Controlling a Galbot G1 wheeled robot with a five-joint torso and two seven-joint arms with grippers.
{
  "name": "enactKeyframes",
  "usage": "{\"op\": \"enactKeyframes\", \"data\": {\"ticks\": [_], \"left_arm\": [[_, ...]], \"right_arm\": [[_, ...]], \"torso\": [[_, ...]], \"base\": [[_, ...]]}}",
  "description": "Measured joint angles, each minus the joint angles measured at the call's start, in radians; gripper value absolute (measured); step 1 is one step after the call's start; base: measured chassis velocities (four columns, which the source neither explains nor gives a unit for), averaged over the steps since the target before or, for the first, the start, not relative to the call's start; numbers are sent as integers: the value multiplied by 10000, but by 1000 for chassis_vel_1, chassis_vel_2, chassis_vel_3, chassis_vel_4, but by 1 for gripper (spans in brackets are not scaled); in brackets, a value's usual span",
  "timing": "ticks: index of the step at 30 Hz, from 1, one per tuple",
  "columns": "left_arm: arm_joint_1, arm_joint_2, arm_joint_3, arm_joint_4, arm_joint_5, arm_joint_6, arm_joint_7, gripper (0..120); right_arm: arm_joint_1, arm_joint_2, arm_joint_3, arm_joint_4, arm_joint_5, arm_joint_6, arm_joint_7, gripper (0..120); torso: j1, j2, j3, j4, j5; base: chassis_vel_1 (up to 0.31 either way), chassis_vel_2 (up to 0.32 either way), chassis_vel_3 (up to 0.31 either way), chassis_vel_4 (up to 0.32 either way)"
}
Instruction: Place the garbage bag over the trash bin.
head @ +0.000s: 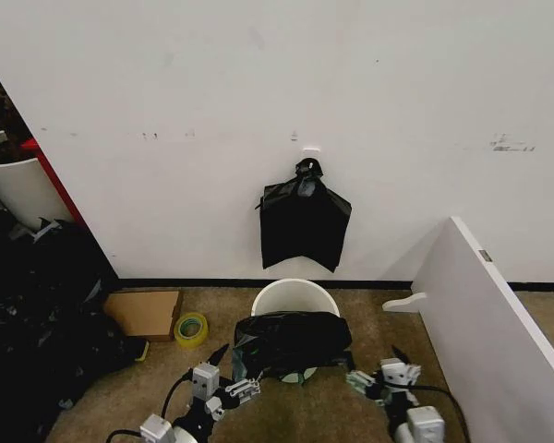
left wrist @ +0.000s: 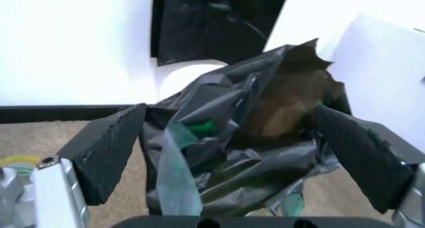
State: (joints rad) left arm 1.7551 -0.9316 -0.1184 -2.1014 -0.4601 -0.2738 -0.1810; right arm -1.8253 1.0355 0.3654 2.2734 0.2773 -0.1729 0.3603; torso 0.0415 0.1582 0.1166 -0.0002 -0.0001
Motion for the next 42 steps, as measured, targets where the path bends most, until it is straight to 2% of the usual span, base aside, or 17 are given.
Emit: {"op": "enactKeyframes", "data": {"ticks": [3, 5, 6, 8, 10, 13, 14, 17, 20, 21, 23, 27, 28, 29, 31, 37, 42], "left_arm": [[276, -517, -212, 174, 159, -517, 72, 99], [457, -877, -483, 193, 3, -722, 96, 99], [457, -877, -483, 193, 3, -722, 96, 99], [685, -1356, -877, 164, -147, -895, 122, 99], [898, -1580, -1079, 102, -174, -1021, 158, 99], [1130, -1774, -1233, 103, -104, -1244, 173, 99], [1130, -1774, -1233, 103, -104, -1244, 173, 99], [1242, -2066, -1356, 227, 22, -1479, 134, 99], [1269, -2311, -1428, 348, 330, -1708, 103, 99], [1269, -2311, -1428, 348, 330, -1708, 103, 99], [1283, -2558, -1481, 416, 649, -1910, 91, 99], [1330, -2874, -1523, 475, 915, -2065, 83, 99], [1330, -2874, -1523, 475, 915, -2065, 83, 99], [1356, -2948, -1517, 517, 1101, -2144, 86, 99], [1412, -2962, -1464, 564, 1218, -2223, 104, 99], [1557, -2944, -1465, 632, 1229, -2325, 125, 100], [1498, -2937, -1562, 551, 998, -2234, 125, 100]], "right_arm": [[629, -635, 779, 219, 1382, -634, -440, 100], [1335, -1254, 1371, 215, 2966, -1754, -835, 100], [1335, -1254, 1371, 215, 2966, -1754, -835, 100], [2470, -2026, 1748, -262, 4747, -3015, -1289, 100], [3365, -2589, 1821, -826, 5921, -3856, -1791, 100], [4826, -3118, 1432, -1718, 7109, -4863, -2482, 100], [4826, -3118, 1432, -1718, 7109, -4863, -2482, 100], [6779, -3368, 129, -2695, 7423, -5444, -3156, 100], [8102, -3383, -1080, -3413, 7437, -5621, -3666, 100], [8102, -3383, -1080, -3413, 7437, -5621, -3666, 100], [9324, -3256, -2379, -4191, 7121, -5625, -4069, 100], [11270, -2766, -4481, -5734, 6152, -5678, -4701, 100], [11270, -2766, -4481, -5734, 6152, -5678, -4701, 100], [11996, -2520, -5263, -6608, 5843, -5662, -5080, 100], [12675, -2354, -6012, -7495, 5780, -5654, -5501, 100], [13334, -1881, -6407, -8477, 6213, -5640, -6067, 100], [13695, -1125, -6732, -9573, 5524, -5624, -6543, 100]], "torso": [[0, 0, 0, 0, 6], [0, 0, 1, -1, 4], [0, 0, 1, -1, 4], [1, 0, 1, 3, 6], [1, 0, 1, 3, 7], [0, -1, 1, -2, 6], [0, -1, 1, -2, 6], [1, 0, 2, 1, 3], [1, -1, 2, 6, 2], [1, -1, 2, 6, 2], [2, -1, 2, 0, -1], [2, -1, 2, 2, -1], [2, -1, 2, 2, -1], [2, -1, 3, 5, 2], [3, -1, 3, 3, 0], [2, -1, 0, -2, -4], [2, -2, 1, 0, 2]], "base": [[0, 0, 0, 0], [0, 0, 0, 0], [0, 0, 0, 0], [0, 0, 0, 0], [0, 0, 0, 0], [0, 0, 0, 0], [0, 0, 0, 0], [0, 0, 0, 0], [0, 0, 0, 0], [0, 0, 0, 0], [0, 0, 0, 0], [0, 0, 0, 0], [0, 0, 0, 0], [0, 0, 0, 0], [0, 0, 0, 0], [0, 0, 0, 0], [0, 0, 0, 0]]}}
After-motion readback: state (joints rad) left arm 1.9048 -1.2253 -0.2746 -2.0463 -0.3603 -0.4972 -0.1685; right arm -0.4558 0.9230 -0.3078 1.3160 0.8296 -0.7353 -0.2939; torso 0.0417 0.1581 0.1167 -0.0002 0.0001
